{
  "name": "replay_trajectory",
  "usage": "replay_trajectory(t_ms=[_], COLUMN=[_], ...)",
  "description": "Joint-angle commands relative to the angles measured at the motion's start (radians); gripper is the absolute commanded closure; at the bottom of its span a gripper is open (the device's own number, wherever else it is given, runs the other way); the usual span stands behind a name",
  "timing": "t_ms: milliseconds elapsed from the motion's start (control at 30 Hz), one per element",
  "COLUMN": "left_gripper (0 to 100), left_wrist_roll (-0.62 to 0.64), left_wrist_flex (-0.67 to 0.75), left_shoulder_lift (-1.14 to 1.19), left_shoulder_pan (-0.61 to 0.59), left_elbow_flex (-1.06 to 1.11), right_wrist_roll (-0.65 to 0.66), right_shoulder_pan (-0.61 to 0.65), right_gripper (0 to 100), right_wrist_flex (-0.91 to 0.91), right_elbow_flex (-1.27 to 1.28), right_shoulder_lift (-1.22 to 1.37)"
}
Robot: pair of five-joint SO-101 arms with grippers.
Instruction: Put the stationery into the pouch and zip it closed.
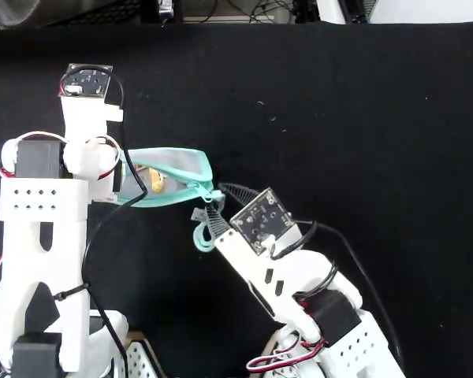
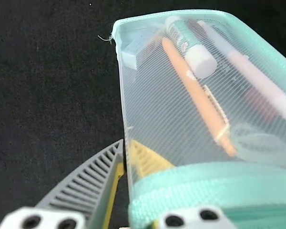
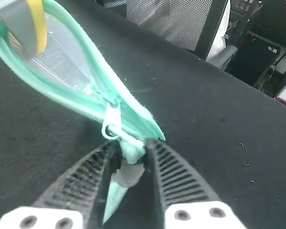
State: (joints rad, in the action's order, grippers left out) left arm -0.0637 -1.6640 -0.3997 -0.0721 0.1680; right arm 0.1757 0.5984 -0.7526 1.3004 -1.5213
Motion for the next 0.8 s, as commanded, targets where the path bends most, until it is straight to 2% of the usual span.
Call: replay_trajectory(t_ms=[0, 333, 400, 500, 767], left_gripper=[97, 97, 97, 97, 97], left_wrist_roll=[-0.006, -0.008, -0.008, -0.008, -0.008], left_wrist_flex=[0.006, 0.006, 0.006, 0.006, 0.006], left_shoulder_lift=[0.009, 0.009, 0.009, 0.009, 0.009], left_shoulder_pan=[-0.012, -0.012, -0.012, -0.012, -0.012], left_elbow_flex=[0.007, 0.007, 0.007, 0.007, 0.008], right_wrist_roll=[0.084, 0.104, 0.1, 0.023, 0.012], right_shoulder_pan=[-0.008, 0.051, 0.051, 0.051, 0.051], right_gripper=[98.5, 97.5, 92.4, 85.6, 90.3], right_wrist_flex=[0.017, 0.014, 0.014, 0.012, 0.02], right_elbow_flex=[-0.053, -0.053, -0.053, -0.07, -0.111], right_shoulder_lift=[-0.012, -0.013, -0.013, -0.012, -0.005])
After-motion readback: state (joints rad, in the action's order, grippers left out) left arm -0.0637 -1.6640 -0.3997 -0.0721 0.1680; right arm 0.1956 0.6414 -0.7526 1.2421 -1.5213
